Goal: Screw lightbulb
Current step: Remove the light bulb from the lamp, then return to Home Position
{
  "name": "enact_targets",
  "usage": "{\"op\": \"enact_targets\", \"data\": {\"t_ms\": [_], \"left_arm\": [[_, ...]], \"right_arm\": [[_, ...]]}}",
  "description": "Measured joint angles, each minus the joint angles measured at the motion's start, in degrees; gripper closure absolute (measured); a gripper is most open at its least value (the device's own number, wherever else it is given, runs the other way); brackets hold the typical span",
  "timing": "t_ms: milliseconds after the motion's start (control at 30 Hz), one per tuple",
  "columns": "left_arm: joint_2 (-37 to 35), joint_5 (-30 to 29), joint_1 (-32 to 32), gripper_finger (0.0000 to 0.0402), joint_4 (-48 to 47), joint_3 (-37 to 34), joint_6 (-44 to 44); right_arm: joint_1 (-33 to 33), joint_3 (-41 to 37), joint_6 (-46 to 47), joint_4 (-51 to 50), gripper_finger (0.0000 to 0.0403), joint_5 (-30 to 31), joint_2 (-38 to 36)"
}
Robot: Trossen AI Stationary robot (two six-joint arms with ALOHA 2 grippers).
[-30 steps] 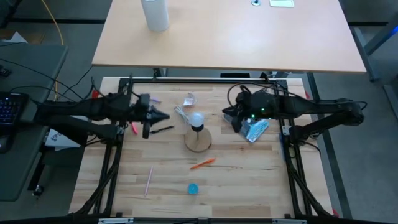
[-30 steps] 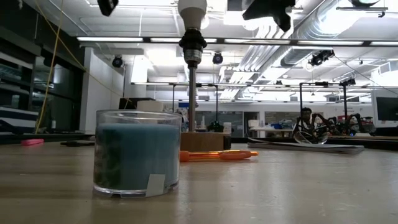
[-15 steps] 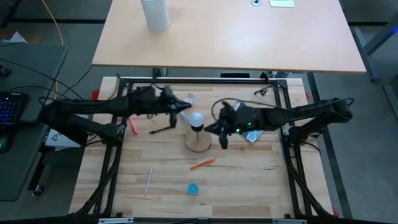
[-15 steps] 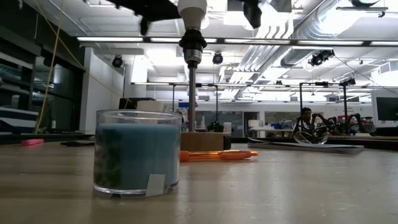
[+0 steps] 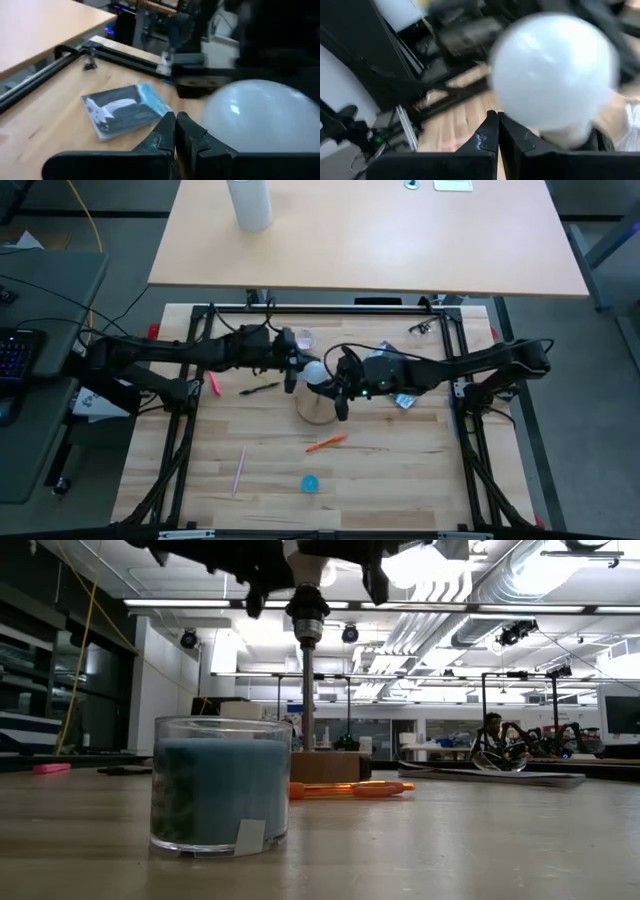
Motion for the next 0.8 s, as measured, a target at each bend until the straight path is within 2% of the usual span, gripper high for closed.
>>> {"op": "enact_targets", "data": {"t_ms": [133,367,433,667,800], "left_arm": [[-5.17,1.43,-1.68,0.0401,-6.69,0.01,-0.55],[-16.08,2.35,-5.72,0.0402,-20.14,0.05,-1.45],[-18.68,0.62,-6.60,0.0401,-23.41,0.05,-2.06],[-26.22,-12.66,-8.74,0.0401,-34.36,0.08,-3.33],[-28.32,-13.93,-10.49,0.0402,-39.56,0.03,-7.16]], "right_arm": [[-0.91,-0.02,-1.57,-6.23,0.0403,-0.51,-2.86],[-2.91,-0.04,-4.03,-19.81,0.0403,3.38,-9.11],[-3.69,0.04,-4.44,-22.85,0.0403,3.49,-11.04],[-6.47,0.04,-5.64,-27.58,0.0403,3.88,-16.11],[-6.97,0.04,-5.37,-32.09,0.0403,4.62,-18.63]]}}
